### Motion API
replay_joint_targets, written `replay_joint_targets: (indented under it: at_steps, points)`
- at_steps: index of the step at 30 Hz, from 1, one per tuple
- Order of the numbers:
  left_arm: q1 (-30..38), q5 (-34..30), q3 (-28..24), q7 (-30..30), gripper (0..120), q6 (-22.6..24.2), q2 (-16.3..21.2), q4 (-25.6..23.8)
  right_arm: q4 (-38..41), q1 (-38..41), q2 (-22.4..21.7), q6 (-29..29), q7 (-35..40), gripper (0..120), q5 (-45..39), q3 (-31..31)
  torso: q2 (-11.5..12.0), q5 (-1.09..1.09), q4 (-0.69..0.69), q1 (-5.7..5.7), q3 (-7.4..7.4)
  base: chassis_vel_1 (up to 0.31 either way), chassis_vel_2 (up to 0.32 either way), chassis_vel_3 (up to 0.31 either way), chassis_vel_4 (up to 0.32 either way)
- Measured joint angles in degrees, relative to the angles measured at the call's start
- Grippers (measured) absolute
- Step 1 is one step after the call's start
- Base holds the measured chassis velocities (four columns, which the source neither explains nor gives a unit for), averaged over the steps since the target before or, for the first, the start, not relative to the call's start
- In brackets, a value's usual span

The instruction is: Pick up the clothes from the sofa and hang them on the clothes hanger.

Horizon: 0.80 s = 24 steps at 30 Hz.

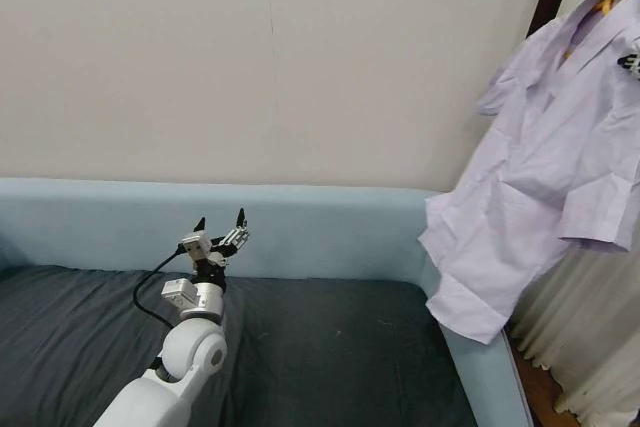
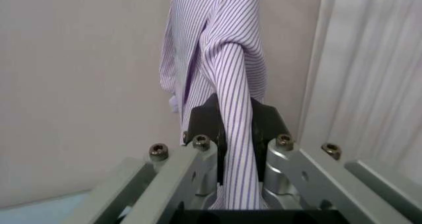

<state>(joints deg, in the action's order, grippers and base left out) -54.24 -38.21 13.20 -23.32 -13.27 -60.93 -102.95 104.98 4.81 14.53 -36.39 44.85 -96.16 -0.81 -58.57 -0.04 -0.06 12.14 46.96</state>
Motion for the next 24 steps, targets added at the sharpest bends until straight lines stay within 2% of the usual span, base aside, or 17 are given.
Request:
replay_joint_targets:
  at_steps: [8, 12, 14, 15, 16, 19, 20, 24]
  points:
    - [-0.65, -0.02, 0.94, -0.26, 100, -0.12, 0.76, -0.5, -0.87, 1.39, 1.22, 0.03, 0.34, 7, 5.1, -2.81, 0.0, -0.01, -0.01, 0.0, 0.0, 0.0, 0.0, 0.0, 0.0]
    - [-0.33, -0.02, 0.82, -0.31, 100, -0.12, 0.46, -0.48, -2.46, 3.84, 2.58, -0.04, 0.34, 7, 7.03, -6.05, 0.0, 0.0, -0.04, 0.0, 0.0, 0.0, 0.0, 0.0, 0.0]
    - [-0.16, -0.02, 0.71, -0.31, 100, -0.13, 0.27, -0.26, -4.08, 7.14, 4.0, -0.13, 0.66, 7, 7.88, -9.81, 0.0, 0.02, -0.04, 0.0, 0.0, 0.0, 0.0, 0.0, 0.0]
    - [-0.07, -0.01, 0.61, -0.32, 100, -0.12, 0.15, 0.06, -5.7, 10.25, 5.64, -0.24, 1.2, 7, 8.24, -12.99, 0.0, 0.01, -0.04, 0.0, 0.0, 0.0, 0.0, 0.0, 0.0]
    - [-0.07, -0.01, 0.61, -0.32, 100, -0.12, 0.15, 0.06, -5.7, 10.25, 5.64, -0.24, 1.2, 7, 8.24, -12.99, 0.0, 0.01, -0.04, 0.0, 0.0, 0.0, 0.0, 0.0, 0.0]
    - [0.23, 0.04, 0.53, -0.31, 100, -0.15, 0.01, 0.6, -11.27, 18.93, 11.99, -0.32, 2.91, 7, 9.66, -21.68, 0.0, -0.01, 0.0, 0.0, 0.0, 0.0, 0.0, 0.0, 0.0]
    - [0.23, 0.04, 0.53, -0.31, 100, -0.15, 0.01, 0.6, -11.27, 18.93, 11.99, -0.32, 2.91, 7, 9.66, -21.68, 0.0, -0.01, 0.0, 0.0, 0.0, 0.0, 0.0, 0.0, 0.0]
    - [0.36, -0.12, 0.9, -0.35, 100, -0.56, 0.56, 1.64, -18.61, 25.97, 19.59, -0.09, 4.58, 7, 11.72, -28.21, 0.0, -0.04, -0.01, 0.01, 0.0, 0.0, 0.0, 0.0, 0.0]
